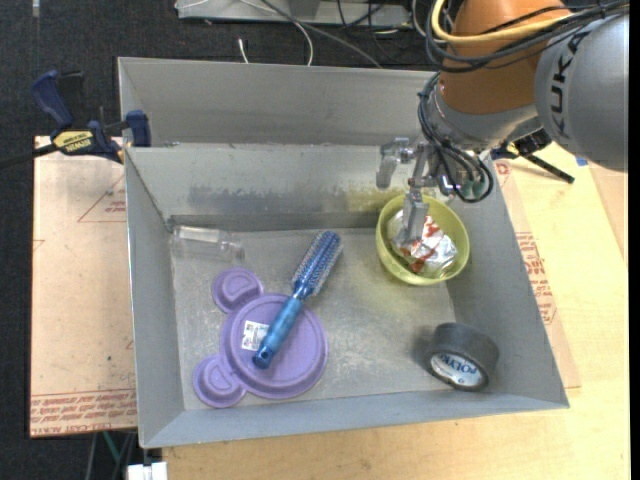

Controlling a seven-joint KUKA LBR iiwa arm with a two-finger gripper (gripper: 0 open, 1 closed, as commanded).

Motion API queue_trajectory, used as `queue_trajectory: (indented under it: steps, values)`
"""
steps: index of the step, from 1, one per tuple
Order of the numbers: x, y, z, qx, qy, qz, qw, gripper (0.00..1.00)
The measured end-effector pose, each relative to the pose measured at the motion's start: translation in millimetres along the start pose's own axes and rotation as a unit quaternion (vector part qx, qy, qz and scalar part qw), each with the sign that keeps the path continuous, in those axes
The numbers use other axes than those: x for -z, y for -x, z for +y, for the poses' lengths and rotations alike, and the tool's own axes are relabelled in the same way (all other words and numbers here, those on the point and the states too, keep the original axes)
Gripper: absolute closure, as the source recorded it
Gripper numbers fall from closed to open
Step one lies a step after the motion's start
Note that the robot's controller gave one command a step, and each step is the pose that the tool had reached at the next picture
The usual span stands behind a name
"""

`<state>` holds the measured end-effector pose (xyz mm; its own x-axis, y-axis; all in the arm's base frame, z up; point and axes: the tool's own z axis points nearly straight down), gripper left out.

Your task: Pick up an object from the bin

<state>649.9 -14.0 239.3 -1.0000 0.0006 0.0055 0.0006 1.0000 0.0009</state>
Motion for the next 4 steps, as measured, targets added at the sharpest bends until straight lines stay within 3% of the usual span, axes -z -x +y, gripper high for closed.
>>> queue_trajectory:
  steps: [1, 2, 3, 4]
  values:
    - [5, 1.2, 0, 0.0, 0.0, -0.0041, 1.0, 0.0]
    - [-89, 5.4, 39, 0.101, 0.0, -0.005, 0.9949, 0.0]
    - [-79, -6.2, 113, 0.195, 0.0, -0.0078, 0.9808, 0.0]
    - [-118, -1.9, 73, 0.321, -0.001, -0.0004, 0.9472, 0.0]
